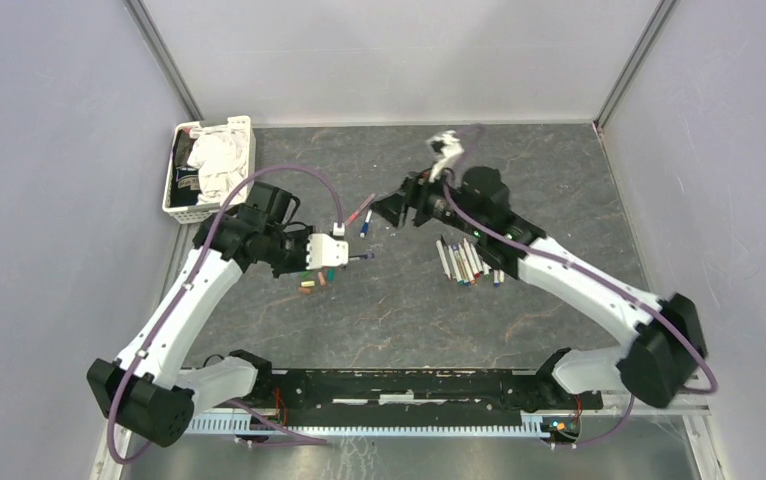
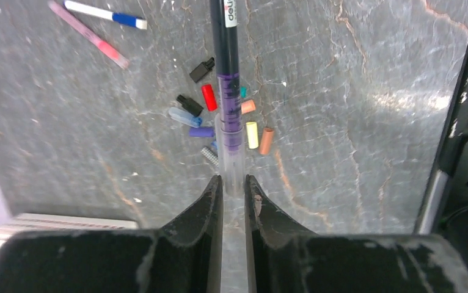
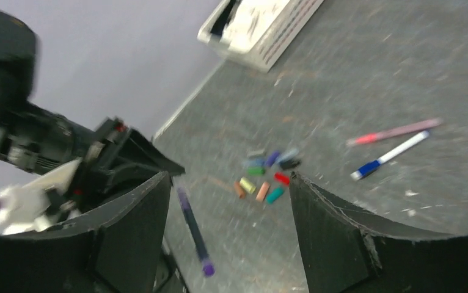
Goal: Open the pen caps
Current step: Pick up the pen from the center of the board, then open the pen cap from the pen.
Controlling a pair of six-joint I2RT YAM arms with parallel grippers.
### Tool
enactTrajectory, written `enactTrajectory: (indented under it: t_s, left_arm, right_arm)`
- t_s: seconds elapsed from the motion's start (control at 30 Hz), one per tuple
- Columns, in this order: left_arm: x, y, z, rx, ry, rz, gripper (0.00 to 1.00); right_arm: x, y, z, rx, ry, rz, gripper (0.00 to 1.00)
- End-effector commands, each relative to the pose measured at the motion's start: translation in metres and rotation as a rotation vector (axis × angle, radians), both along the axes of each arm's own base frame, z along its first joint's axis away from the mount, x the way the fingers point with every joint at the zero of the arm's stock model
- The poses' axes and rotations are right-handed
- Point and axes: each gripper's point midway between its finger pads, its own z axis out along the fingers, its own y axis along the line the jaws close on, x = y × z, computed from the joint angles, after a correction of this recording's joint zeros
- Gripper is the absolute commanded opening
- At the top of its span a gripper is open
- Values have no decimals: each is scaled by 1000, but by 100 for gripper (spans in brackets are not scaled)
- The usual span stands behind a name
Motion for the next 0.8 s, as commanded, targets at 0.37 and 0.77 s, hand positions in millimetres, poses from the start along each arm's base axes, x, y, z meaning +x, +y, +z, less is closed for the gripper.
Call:
enactTrajectory:
  t_s: [0.37, 0.77]
  left_arm:
    - [-6, 3, 6, 207, -183, -259, 2]
    - [-11, 0, 7, 222, -183, -291, 2]
  right_arm:
    - [-104, 89, -89, -179, 310, 718, 71]
    - [-118, 115, -104, -152, 356, 820, 35]
